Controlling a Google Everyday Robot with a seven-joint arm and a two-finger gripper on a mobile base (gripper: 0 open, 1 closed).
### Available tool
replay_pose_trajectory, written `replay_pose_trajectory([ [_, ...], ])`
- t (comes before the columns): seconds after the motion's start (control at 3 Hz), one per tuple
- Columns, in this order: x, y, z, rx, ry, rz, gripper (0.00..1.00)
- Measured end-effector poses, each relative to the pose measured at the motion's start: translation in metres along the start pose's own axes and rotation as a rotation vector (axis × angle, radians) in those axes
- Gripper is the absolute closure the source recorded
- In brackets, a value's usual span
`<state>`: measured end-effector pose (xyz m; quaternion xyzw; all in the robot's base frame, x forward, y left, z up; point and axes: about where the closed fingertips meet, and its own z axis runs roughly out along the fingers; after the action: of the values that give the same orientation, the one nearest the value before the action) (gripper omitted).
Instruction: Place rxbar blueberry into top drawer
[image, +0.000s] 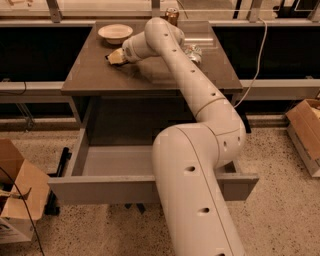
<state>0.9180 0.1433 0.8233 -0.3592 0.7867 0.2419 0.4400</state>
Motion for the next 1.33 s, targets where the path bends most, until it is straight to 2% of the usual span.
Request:
replay_pose_trajectory([
  [0.33,-0.003,0.0,-0.002,0.0,0.0,0.0,0.87],
  [0.67,-0.004,0.0,-0.002,0.0,0.0,0.0,1.0],
  [1.0,-0.01,0.004,-0.043,0.005,0.031,-0.027,1.0],
  [1.33,-0.028,0.01,-0.131,0.037,0.021,-0.057,1.0],
])
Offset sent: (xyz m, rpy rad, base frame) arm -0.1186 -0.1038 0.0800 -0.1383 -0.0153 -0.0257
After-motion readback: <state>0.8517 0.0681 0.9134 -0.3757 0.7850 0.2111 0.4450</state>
